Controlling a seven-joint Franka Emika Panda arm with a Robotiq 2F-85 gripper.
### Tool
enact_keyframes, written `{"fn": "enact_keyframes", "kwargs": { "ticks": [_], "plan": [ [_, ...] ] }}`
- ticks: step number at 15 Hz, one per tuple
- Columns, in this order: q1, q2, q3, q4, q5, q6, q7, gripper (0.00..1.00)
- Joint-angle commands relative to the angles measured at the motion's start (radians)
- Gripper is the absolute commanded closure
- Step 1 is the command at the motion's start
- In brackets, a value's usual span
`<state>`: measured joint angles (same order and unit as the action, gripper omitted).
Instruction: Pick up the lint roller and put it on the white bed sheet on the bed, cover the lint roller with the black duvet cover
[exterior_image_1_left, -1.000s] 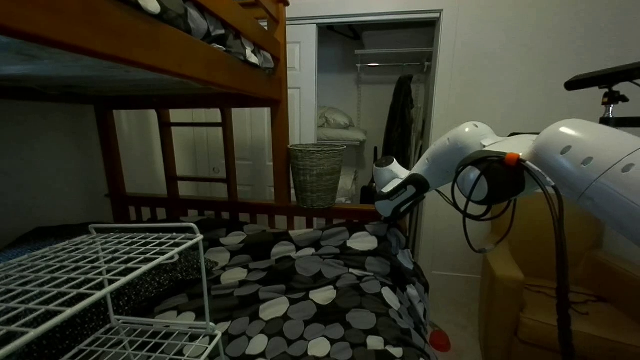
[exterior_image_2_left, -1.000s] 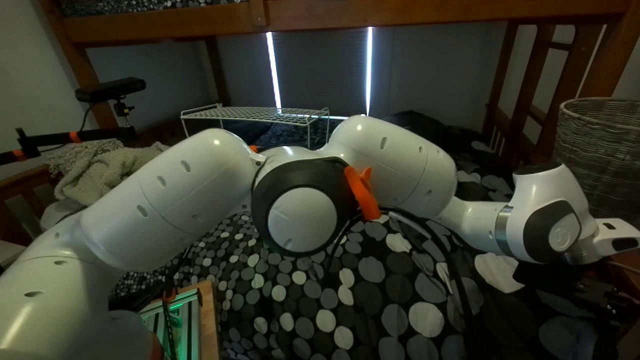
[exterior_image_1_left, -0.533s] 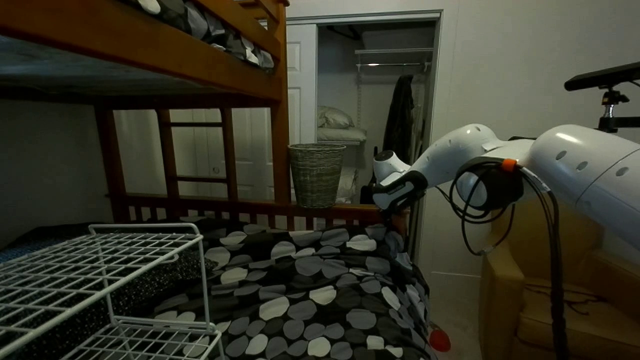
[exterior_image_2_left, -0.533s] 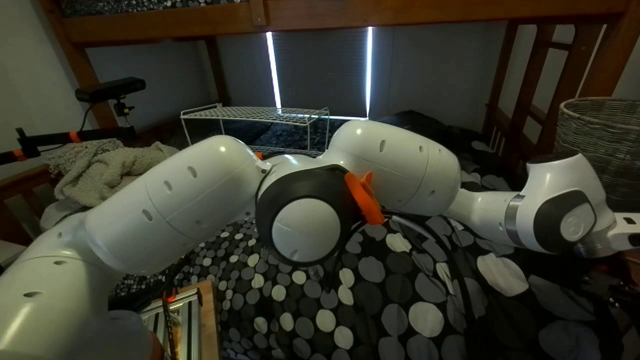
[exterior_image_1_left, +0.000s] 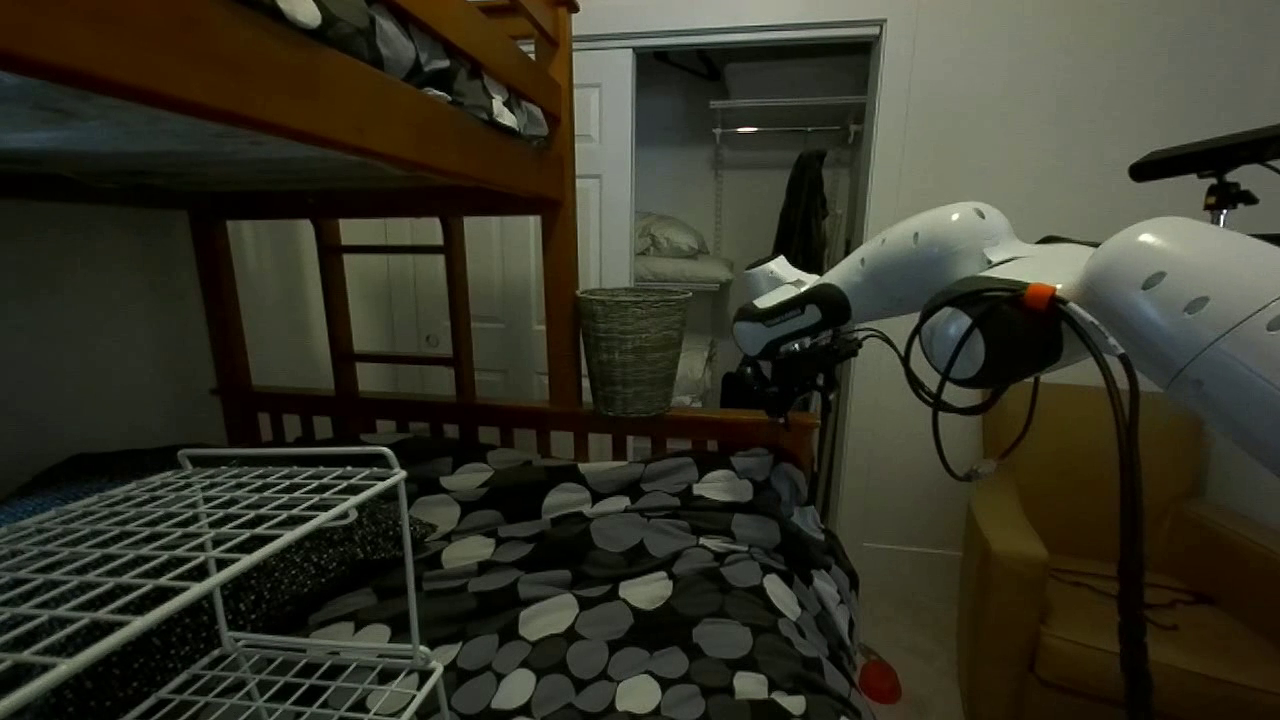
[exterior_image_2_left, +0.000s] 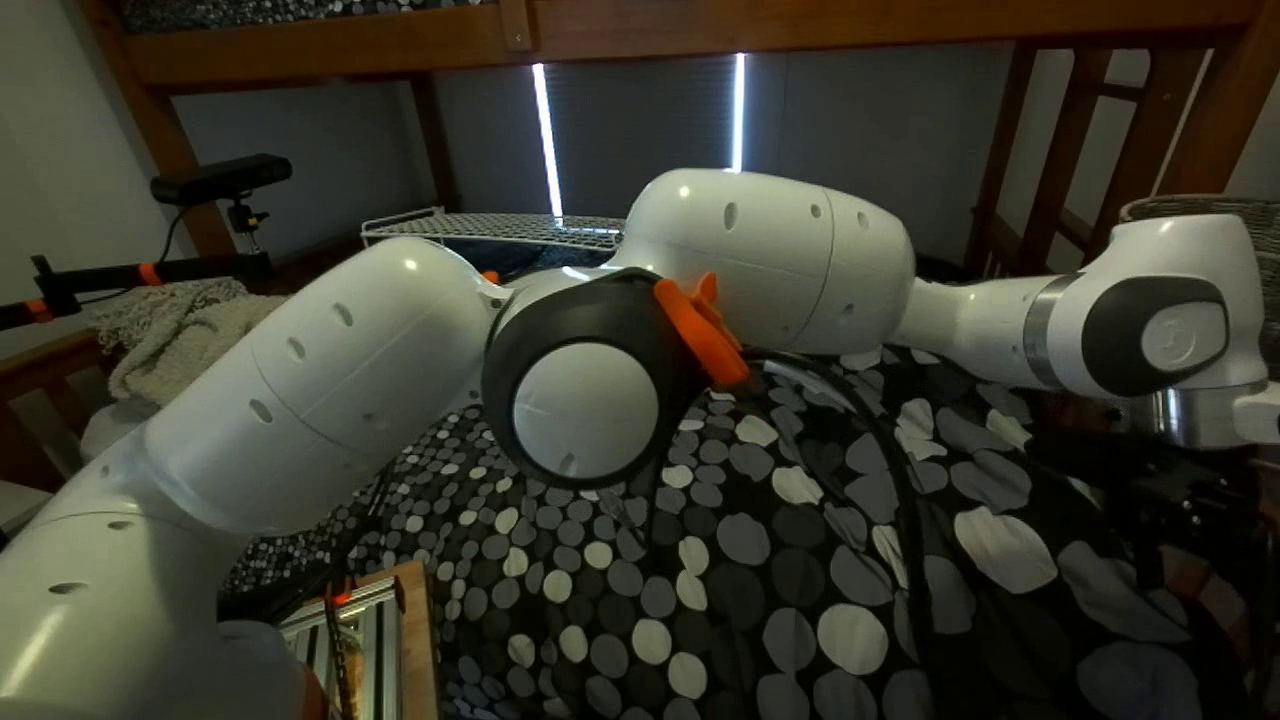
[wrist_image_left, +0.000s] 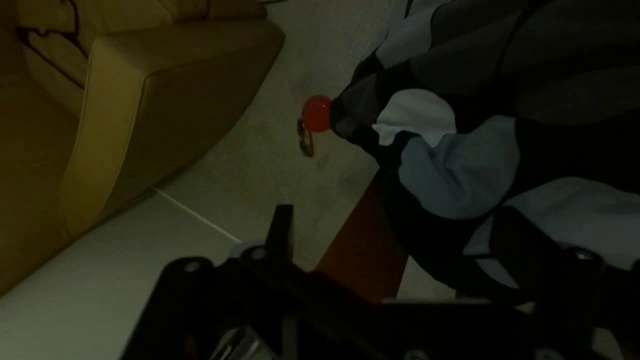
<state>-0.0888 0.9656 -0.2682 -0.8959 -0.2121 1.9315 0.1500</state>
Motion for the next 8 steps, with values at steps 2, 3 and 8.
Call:
{"fn": "enact_keyframes", "kwargs": {
  "ticks": [2,3,8],
  "plan": [
    [-0.012,-0.103,0.045,-0.034,0.107,-0.135,0.024,0.00],
    [-0.010,-0.123,0.054,-0.045,0.131,-0.151,0.030,0.00],
    [0.013,-0.178,0.083,-0.069,0.201,-0.184,0.078,0.00]
  ]
}}
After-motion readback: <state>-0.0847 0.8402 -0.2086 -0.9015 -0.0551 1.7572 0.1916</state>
